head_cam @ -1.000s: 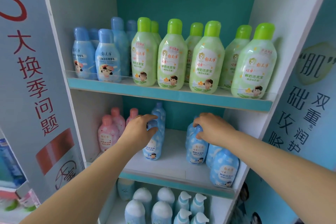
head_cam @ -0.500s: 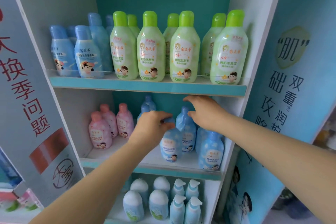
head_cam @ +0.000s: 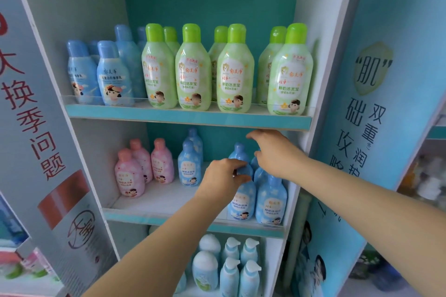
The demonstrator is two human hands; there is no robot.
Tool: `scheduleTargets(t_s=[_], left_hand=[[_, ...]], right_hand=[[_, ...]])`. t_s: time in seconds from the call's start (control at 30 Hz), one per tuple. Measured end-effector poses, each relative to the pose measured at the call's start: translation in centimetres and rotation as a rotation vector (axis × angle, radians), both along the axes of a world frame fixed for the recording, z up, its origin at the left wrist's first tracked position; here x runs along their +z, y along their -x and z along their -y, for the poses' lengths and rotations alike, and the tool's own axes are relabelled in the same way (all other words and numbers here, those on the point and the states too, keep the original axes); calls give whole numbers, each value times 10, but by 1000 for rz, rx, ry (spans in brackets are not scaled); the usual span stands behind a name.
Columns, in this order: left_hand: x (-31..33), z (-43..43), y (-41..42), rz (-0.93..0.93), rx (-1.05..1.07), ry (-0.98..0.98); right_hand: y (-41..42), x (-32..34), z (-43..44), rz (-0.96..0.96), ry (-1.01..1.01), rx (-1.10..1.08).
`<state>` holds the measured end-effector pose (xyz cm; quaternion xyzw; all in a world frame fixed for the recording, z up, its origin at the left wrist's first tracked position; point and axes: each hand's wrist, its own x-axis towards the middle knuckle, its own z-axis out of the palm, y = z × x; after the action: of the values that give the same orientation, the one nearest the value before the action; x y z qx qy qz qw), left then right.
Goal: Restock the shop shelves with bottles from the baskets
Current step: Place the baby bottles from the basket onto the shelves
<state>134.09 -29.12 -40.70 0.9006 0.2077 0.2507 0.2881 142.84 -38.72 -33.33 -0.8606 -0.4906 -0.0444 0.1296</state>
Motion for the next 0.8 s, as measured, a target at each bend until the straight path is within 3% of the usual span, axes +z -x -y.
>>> scheduleTargets(t_s=[0.2,0.4,0.53,0.8], left_hand=[[-7,-17,38,-46,86,-35],[-39,-52,131,-124,254,27],[-72,-59,200,-195,361,81],[-179,-56,301,-426,426,233]], right_hand=[[17,-4,-6,11,-92,78],[72,-37,-24,-36,-121,315],[118,-96,-40,-169,-47,428],[184,-271,-56,-447,312,447]])
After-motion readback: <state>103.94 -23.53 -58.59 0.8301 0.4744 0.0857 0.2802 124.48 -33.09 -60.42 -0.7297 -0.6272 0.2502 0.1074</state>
